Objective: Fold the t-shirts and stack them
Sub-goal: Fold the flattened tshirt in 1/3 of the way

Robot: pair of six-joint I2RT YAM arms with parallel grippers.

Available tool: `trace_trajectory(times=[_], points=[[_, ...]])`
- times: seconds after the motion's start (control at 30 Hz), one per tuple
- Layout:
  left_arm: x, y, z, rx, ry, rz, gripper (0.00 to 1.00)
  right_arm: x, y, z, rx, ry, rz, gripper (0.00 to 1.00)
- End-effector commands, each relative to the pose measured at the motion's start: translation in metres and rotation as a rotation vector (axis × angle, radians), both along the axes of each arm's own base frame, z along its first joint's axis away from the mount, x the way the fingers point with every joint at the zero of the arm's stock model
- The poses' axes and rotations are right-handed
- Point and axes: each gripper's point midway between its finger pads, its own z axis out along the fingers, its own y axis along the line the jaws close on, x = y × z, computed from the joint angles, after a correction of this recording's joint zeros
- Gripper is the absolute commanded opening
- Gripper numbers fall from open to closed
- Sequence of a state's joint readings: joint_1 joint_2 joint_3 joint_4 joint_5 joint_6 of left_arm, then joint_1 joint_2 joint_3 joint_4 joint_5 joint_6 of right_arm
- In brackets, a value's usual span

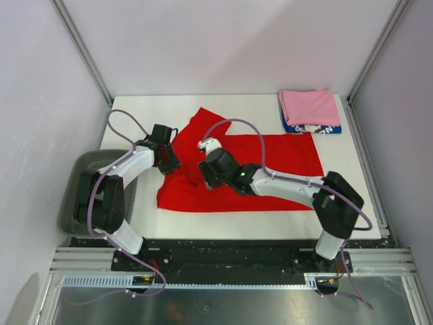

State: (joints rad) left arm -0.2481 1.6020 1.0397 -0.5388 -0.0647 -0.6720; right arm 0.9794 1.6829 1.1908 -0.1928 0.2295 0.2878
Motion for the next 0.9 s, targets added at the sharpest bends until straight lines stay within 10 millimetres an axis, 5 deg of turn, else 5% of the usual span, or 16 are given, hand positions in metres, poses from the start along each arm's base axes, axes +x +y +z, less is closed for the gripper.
trace_trajectory(times=[0.0, 0.33, 0.67, 0.87], points=[[0.020, 0.001, 0.015, -0.026, -0.059, 0.003, 0.36, 0.004, 0.040, 0.001, -0.049, -0.086, 0.095, 0.55], [0.020, -0.001, 0.015, -0.049, -0.063, -0.017, 0.36, 0.012, 0.065, -0.033, -0.180, -0.073, 0.092, 0.53], [0.023, -0.012, 0.006, -0.090, -0.036, -0.065, 0.36, 0.022, 0.050, -0.043, -0.224, -0.024, 0.022, 0.06], [0.025, -0.016, -0.001, -0.097, -0.018, -0.083, 0.36, 0.032, 0.037, -0.037, -0.211, -0.016, -0.027, 0.00]])
